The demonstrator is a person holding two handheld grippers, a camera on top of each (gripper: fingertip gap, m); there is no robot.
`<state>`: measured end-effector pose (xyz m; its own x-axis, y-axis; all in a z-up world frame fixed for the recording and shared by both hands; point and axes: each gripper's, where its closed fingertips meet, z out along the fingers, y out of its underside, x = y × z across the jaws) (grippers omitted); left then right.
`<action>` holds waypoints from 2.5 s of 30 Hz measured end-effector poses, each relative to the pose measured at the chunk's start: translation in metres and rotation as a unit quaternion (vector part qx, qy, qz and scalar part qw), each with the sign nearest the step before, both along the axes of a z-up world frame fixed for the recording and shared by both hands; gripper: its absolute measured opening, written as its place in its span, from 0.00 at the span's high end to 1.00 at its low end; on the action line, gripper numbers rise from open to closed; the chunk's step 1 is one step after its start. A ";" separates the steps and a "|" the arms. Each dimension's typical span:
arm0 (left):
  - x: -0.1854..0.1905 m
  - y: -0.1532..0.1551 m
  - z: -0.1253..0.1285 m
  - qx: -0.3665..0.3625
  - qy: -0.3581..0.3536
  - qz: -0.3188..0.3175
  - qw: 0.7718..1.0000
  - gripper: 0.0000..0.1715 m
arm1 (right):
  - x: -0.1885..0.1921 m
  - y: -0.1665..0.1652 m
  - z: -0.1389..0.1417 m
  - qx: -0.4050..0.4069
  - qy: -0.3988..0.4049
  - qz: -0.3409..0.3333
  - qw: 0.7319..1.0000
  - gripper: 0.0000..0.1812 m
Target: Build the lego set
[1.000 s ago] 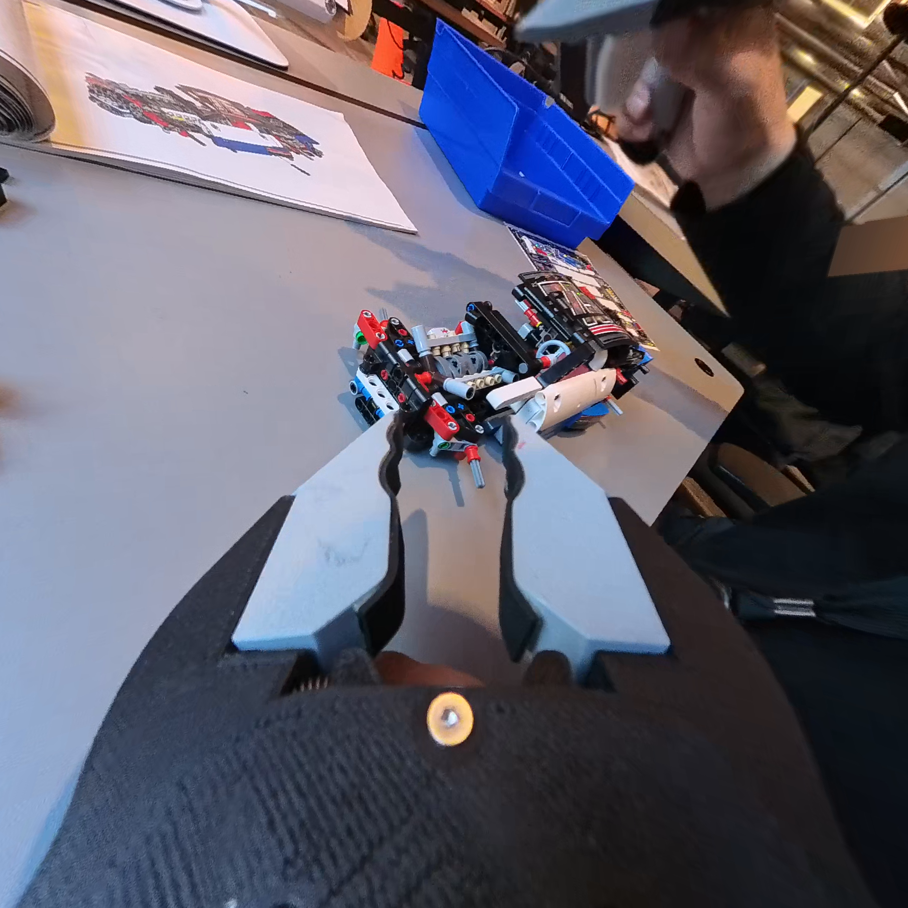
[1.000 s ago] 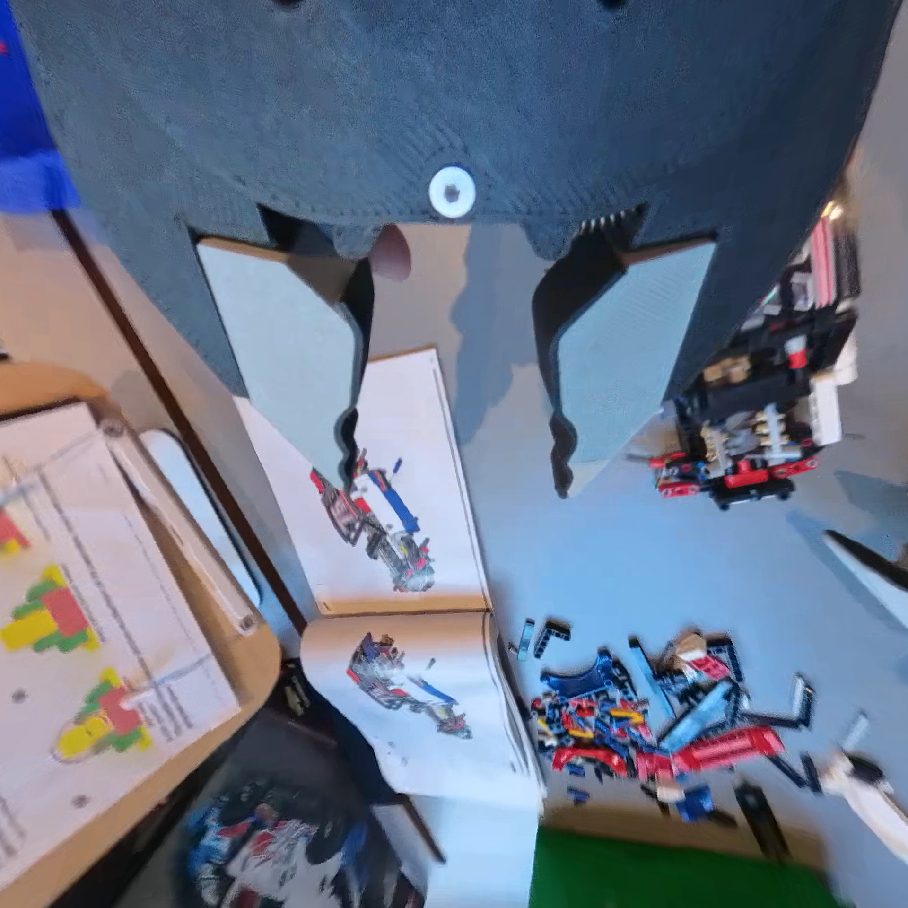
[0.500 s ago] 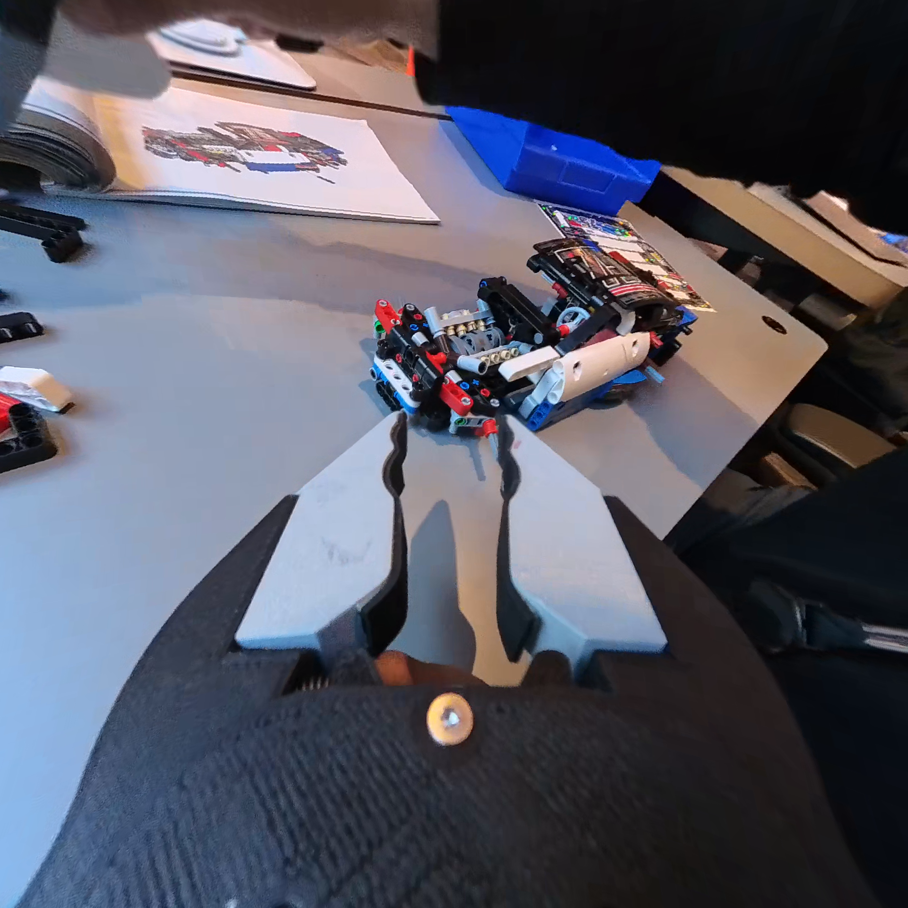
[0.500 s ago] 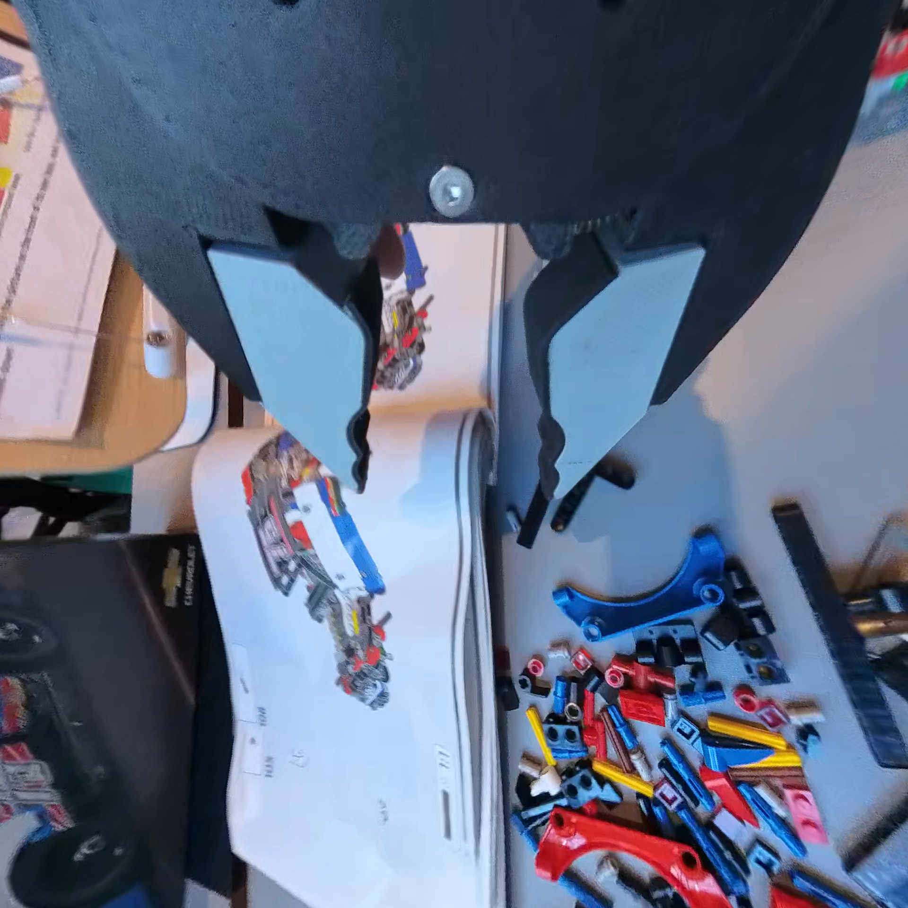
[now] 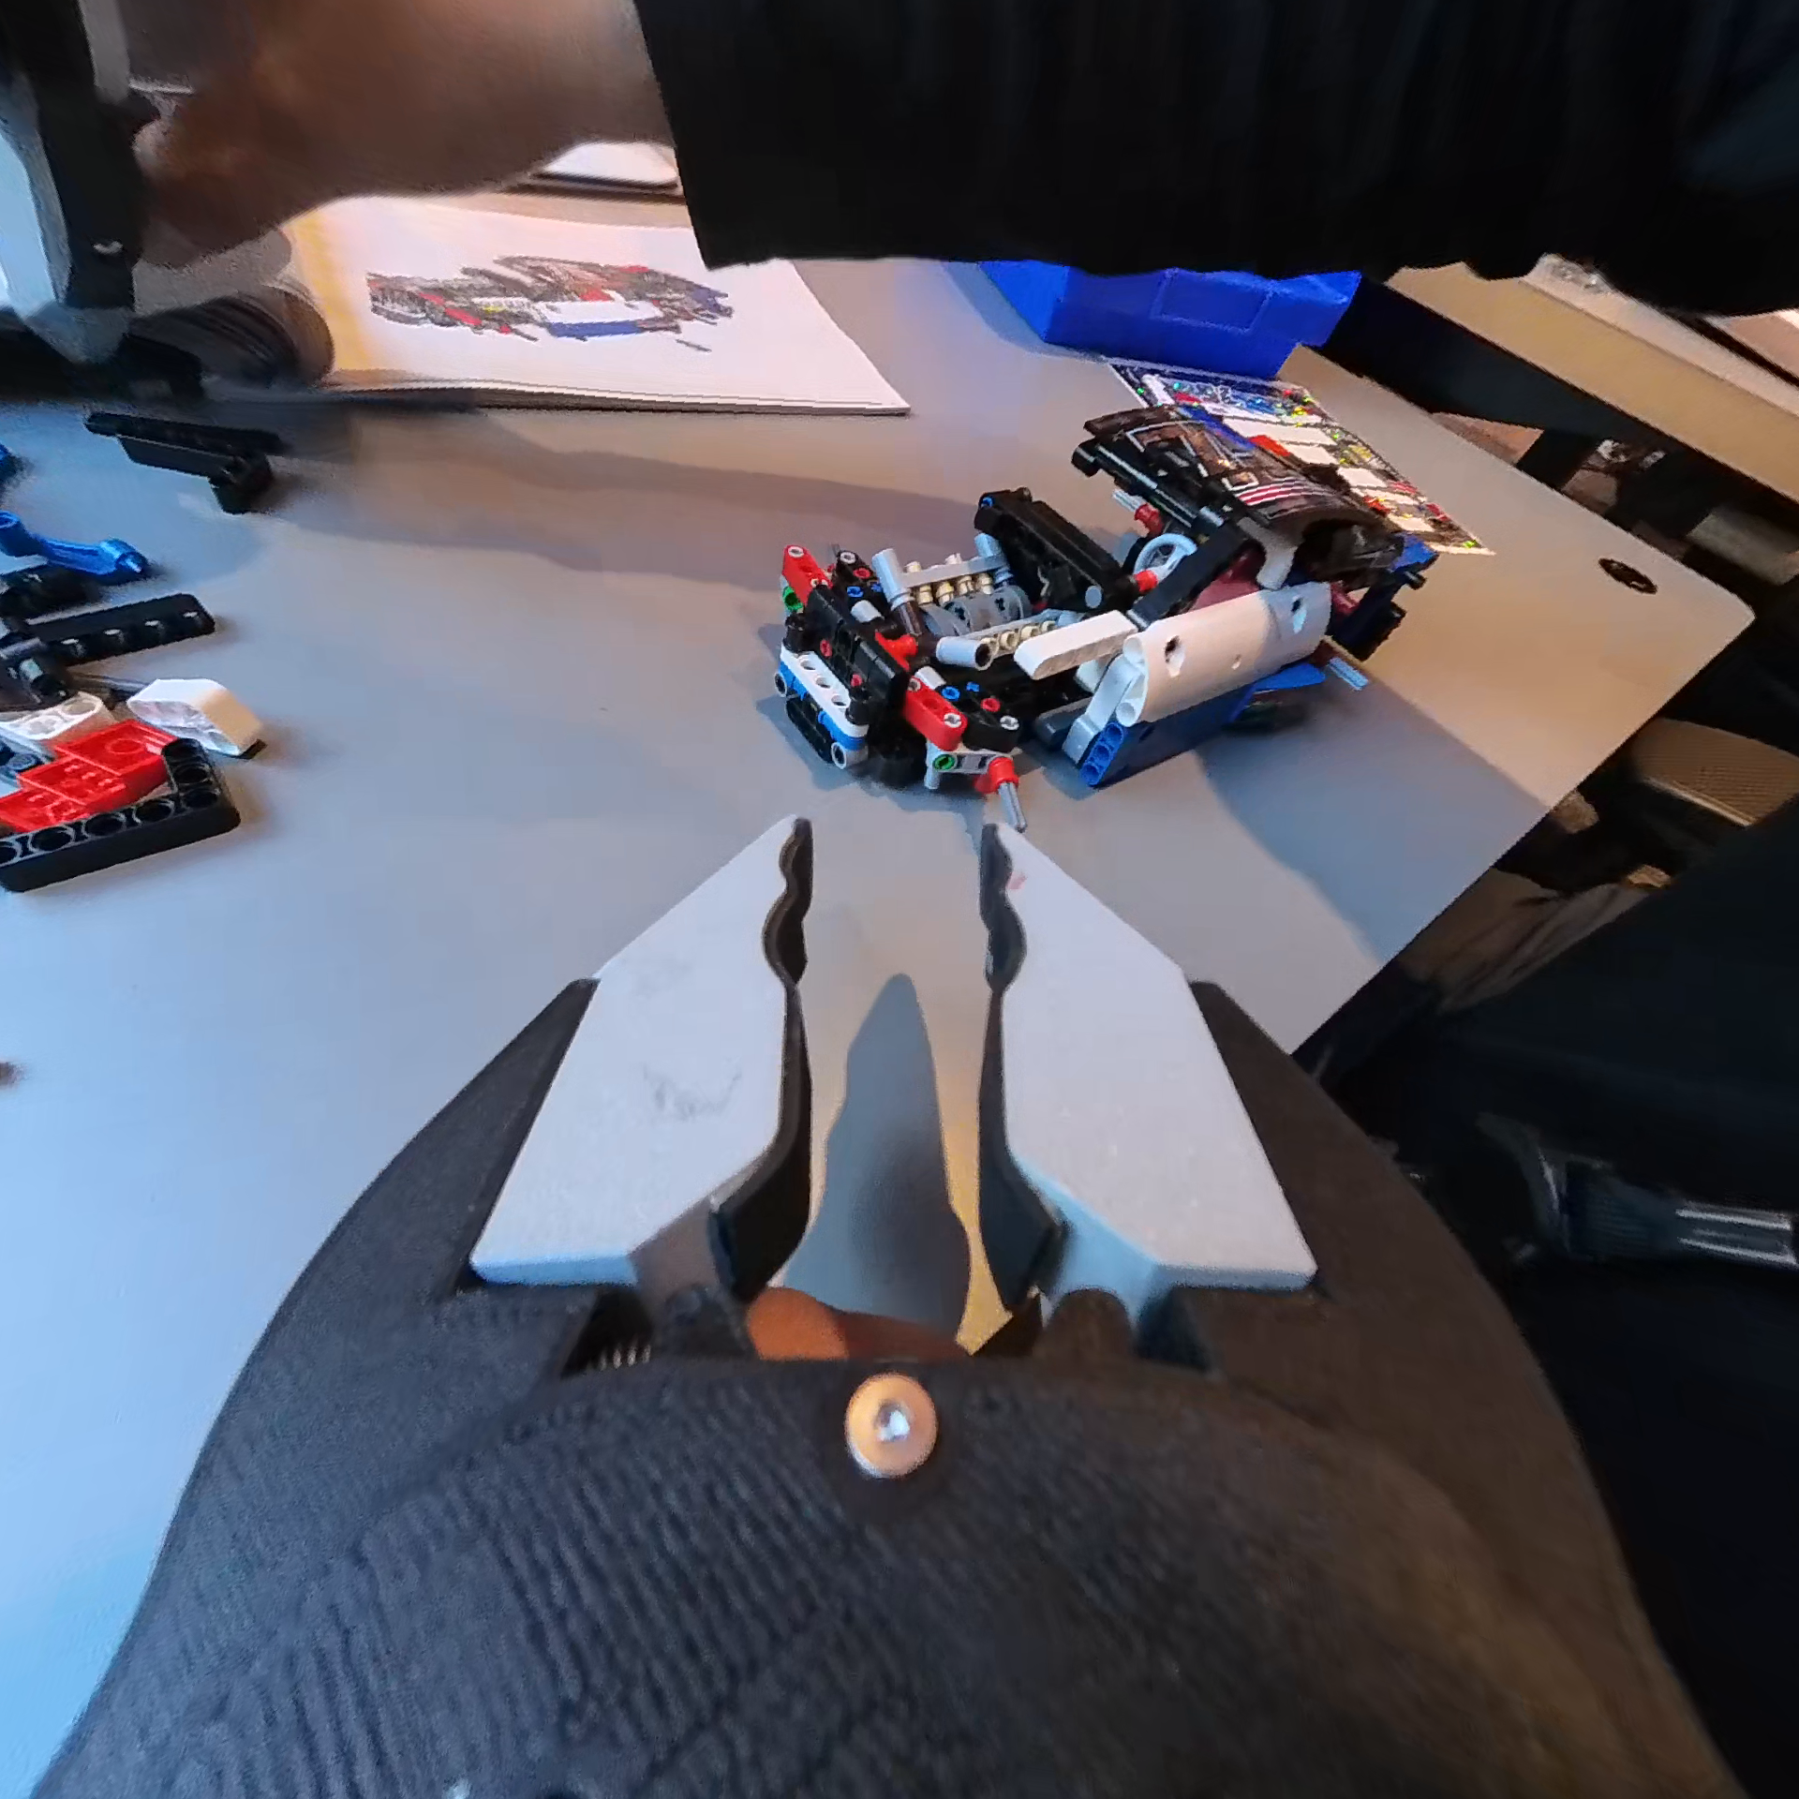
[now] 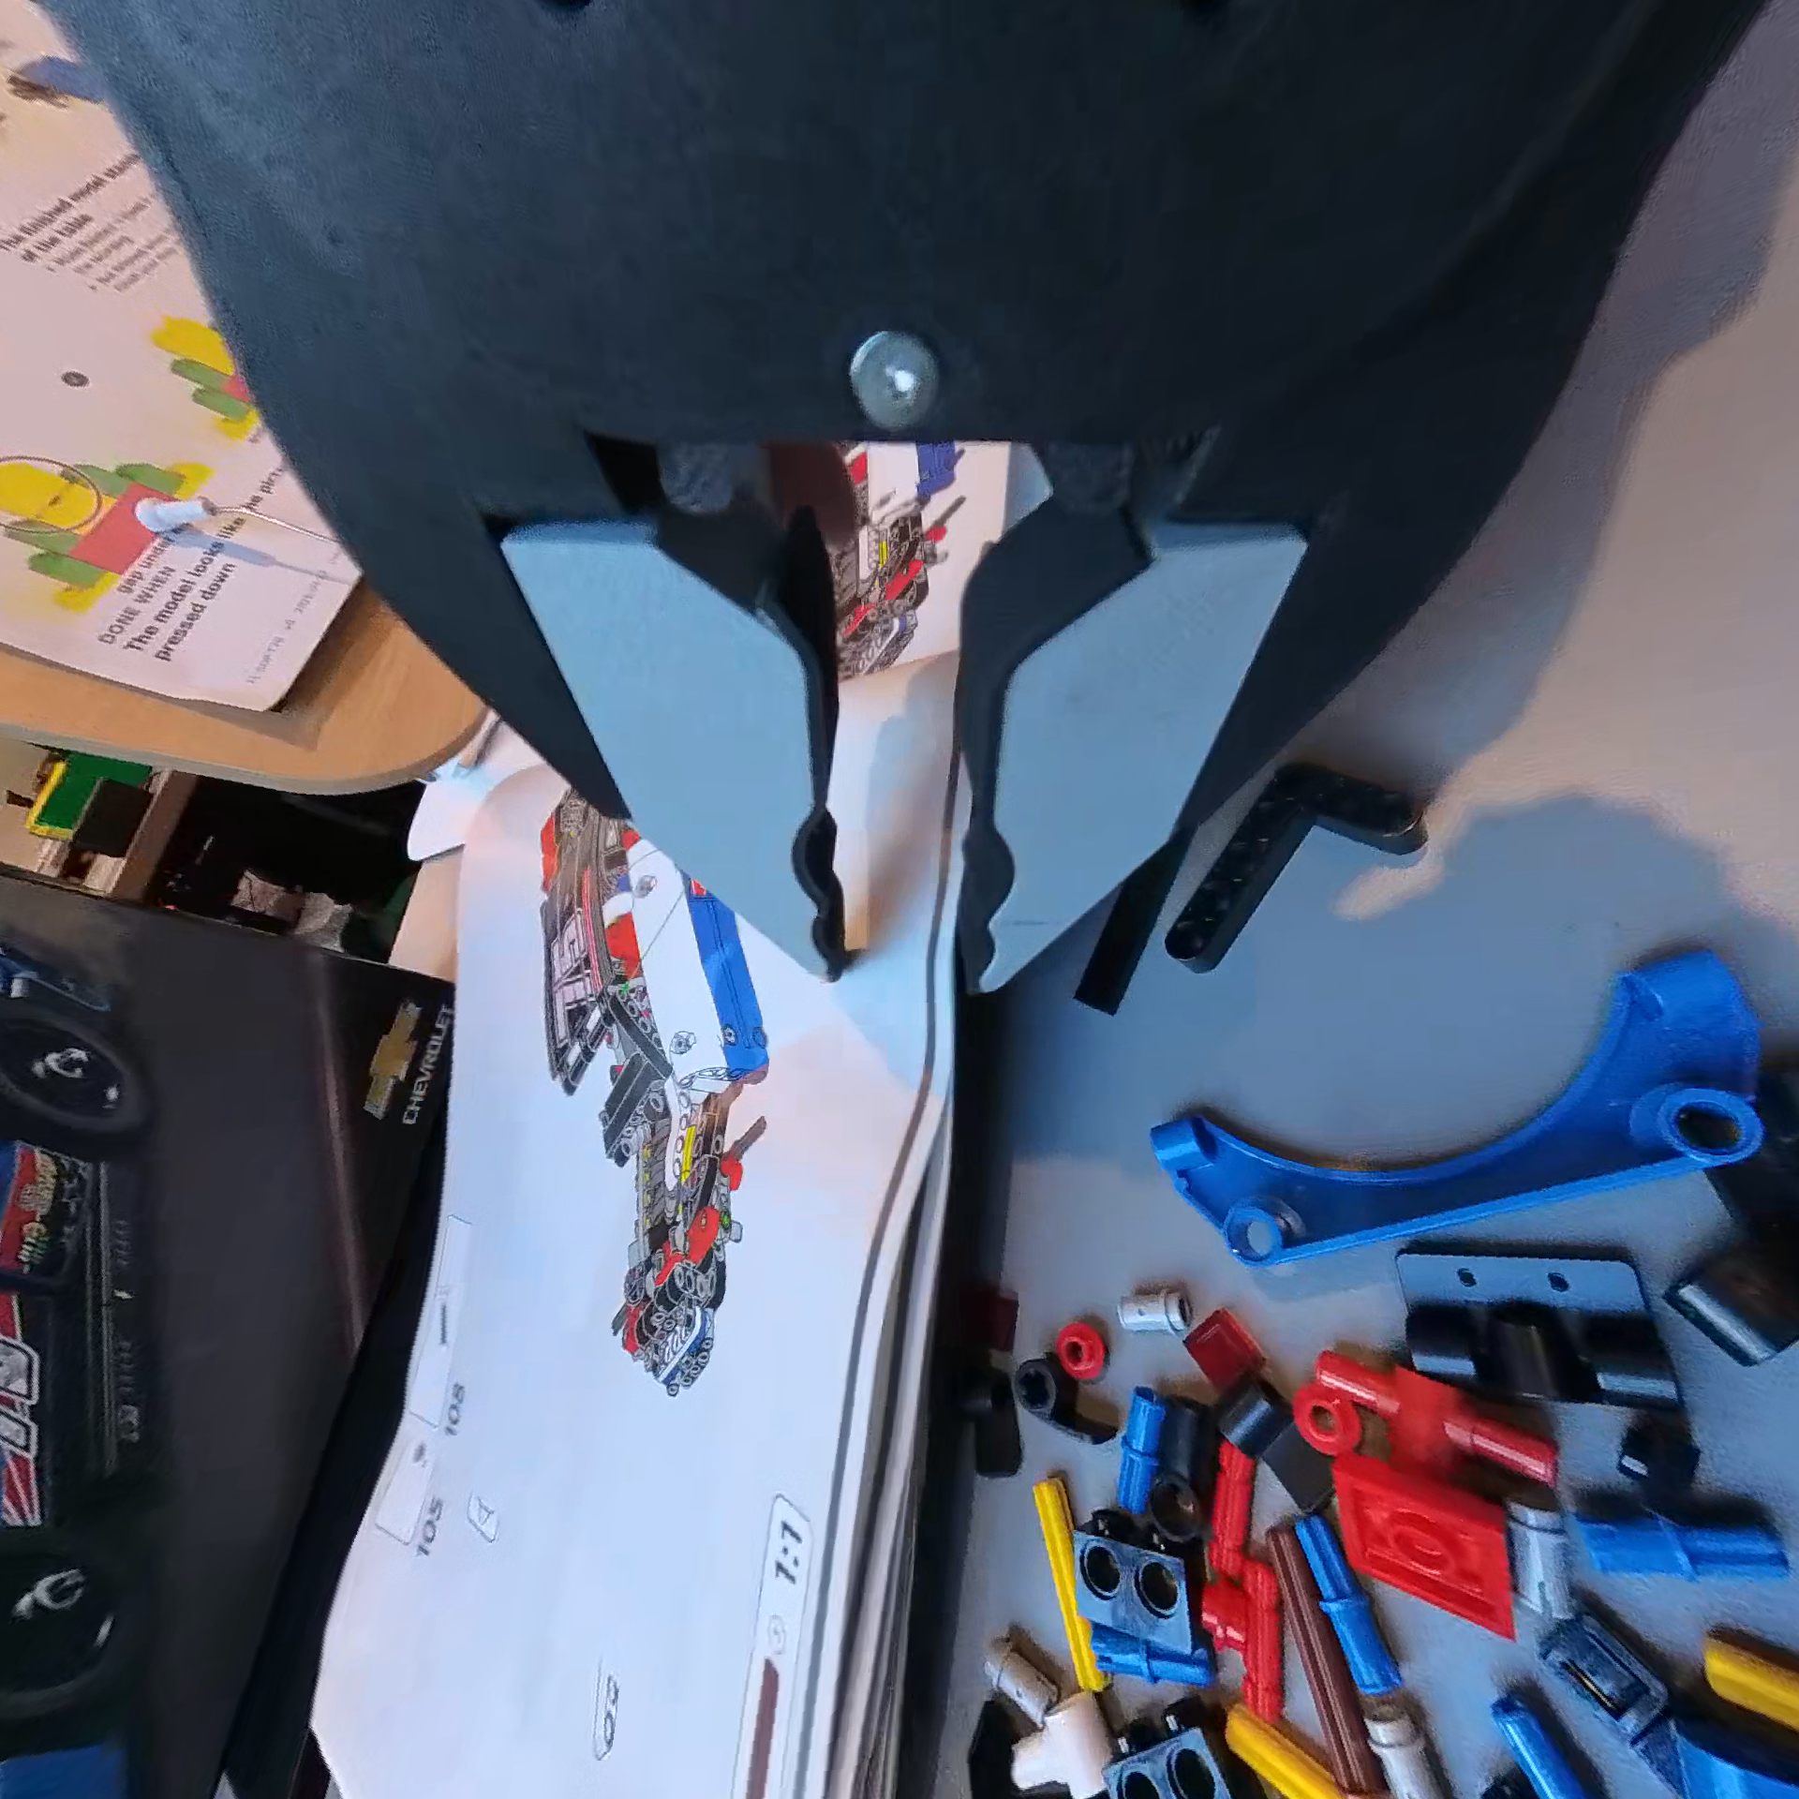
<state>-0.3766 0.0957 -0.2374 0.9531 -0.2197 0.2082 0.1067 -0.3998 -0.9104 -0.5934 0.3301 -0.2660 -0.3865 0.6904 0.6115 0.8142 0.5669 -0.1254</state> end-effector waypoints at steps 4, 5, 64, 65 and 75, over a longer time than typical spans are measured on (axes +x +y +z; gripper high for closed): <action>0.000 0.000 0.000 -0.002 -0.011 -0.001 1.000 0.82 | 0.001 0.000 0.008 -0.010 0.007 0.003 1.000 0.93; 0.000 0.000 0.000 -0.003 -0.014 -0.001 1.000 0.82 | 0.001 0.000 0.012 -0.010 0.012 0.004 1.000 0.94; -0.227 0.219 -0.042 -0.280 0.149 0.054 0.947 0.99 | 0.017 0.052 0.099 -0.233 0.128 -0.065 0.962 0.96; -0.224 0.209 -0.040 -0.284 0.162 0.053 0.944 0.99 | 0.017 0.051 0.098 -0.232 0.126 -0.064 0.962 0.96; -0.229 0.129 -0.032 -0.270 0.135 0.101 0.948 0.95 | 0.024 0.021 0.048 -0.212 0.071 -0.061 0.973 0.94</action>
<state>-0.6058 0.2246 -0.2693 0.9989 0.0423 -0.0183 0.0237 -0.8120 -0.5832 -0.5694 0.3516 -0.2183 -0.2194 0.9272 0.3037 0.8295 0.3412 -0.4422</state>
